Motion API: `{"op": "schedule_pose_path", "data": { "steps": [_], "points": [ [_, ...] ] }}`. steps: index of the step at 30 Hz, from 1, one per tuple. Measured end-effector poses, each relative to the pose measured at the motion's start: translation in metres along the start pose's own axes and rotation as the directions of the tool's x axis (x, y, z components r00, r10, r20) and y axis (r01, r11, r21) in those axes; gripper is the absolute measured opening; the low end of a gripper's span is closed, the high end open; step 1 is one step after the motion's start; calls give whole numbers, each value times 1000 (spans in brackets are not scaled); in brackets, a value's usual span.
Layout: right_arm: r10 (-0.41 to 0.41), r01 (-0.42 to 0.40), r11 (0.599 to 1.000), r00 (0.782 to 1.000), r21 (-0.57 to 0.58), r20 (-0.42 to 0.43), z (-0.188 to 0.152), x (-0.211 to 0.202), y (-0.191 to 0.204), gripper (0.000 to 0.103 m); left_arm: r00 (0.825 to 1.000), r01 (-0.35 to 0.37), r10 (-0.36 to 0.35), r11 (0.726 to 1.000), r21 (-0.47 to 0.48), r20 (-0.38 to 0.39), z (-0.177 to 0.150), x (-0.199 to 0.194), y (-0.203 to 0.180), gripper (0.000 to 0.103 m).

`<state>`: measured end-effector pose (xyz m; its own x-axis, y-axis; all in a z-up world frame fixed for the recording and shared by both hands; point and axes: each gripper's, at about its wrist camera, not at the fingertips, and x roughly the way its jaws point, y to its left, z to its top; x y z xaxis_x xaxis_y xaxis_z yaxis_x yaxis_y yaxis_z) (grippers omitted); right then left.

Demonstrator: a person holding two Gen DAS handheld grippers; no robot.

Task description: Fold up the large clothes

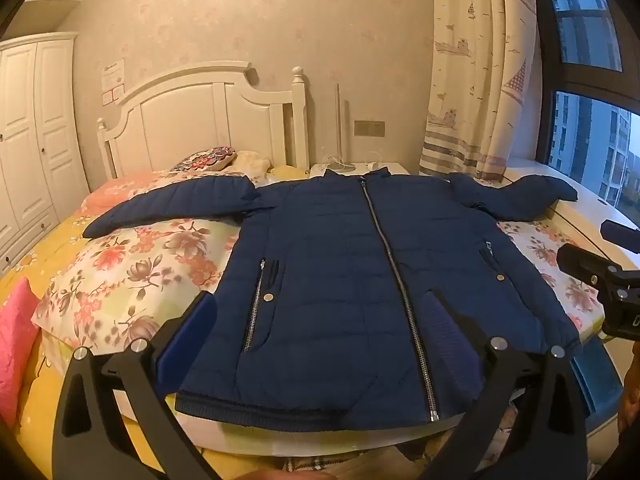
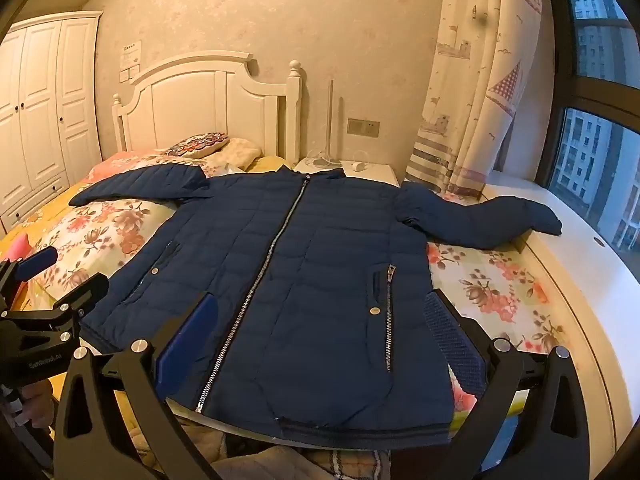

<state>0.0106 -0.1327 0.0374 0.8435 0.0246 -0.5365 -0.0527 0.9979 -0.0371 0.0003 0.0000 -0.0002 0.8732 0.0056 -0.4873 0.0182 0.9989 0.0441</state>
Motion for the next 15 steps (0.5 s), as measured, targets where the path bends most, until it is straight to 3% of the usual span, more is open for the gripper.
{"op": "schedule_pose_path", "data": {
  "steps": [15],
  "points": [
    [16, -16, 1000, 1000, 0, -19, -2, 5, 1, 99, 1000, -26, 26, 1000, 15, -2, -3, 1, 0, 101]
  ]
}}
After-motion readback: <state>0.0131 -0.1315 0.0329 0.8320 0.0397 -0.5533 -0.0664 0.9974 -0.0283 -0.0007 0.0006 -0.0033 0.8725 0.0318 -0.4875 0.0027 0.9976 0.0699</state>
